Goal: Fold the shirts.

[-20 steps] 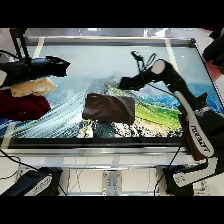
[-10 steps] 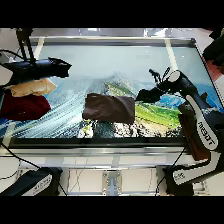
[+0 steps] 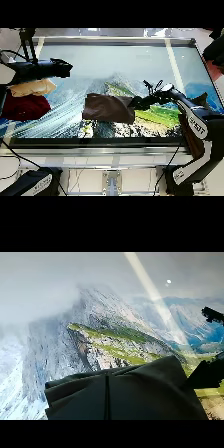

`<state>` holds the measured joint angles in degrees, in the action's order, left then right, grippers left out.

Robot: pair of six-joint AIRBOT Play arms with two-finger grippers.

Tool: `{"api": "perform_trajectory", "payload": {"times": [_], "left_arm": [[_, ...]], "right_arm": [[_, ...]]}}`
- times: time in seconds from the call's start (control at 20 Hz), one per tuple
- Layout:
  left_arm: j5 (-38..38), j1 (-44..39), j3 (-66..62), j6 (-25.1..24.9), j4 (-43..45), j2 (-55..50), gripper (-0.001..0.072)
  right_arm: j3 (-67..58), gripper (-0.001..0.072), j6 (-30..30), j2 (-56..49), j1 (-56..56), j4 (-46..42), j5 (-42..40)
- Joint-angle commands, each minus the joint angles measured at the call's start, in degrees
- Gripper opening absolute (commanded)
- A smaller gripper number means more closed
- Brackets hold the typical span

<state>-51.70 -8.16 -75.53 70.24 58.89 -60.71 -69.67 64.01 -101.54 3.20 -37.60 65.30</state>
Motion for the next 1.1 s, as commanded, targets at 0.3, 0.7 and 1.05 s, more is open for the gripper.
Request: {"api": "perform_trajectory", "payload": {"times": [0.3, 0.7, 1.05], "left_arm": [[0.0, 0.0, 0.0, 0.0, -0.7, 0.2, 0.0013], [0.0, 0.0, 0.0, 0.0, -0.6, 2.5, 0.0013], [0.0, 0.0, 0.0, 0.0, -0.6, 3.1, 0.0013]], "right_arm": [[-1.4, 0.0007, -6.5, 0.7, 4.5, 16.0, -2.9], [-8.5, 0.0006, 5.5, 19.1, -14.2, 2.8, 4.7], [-8.5, 0.0004, 9.3, 39.2, -46.5, -10.0, 22.4]]}}
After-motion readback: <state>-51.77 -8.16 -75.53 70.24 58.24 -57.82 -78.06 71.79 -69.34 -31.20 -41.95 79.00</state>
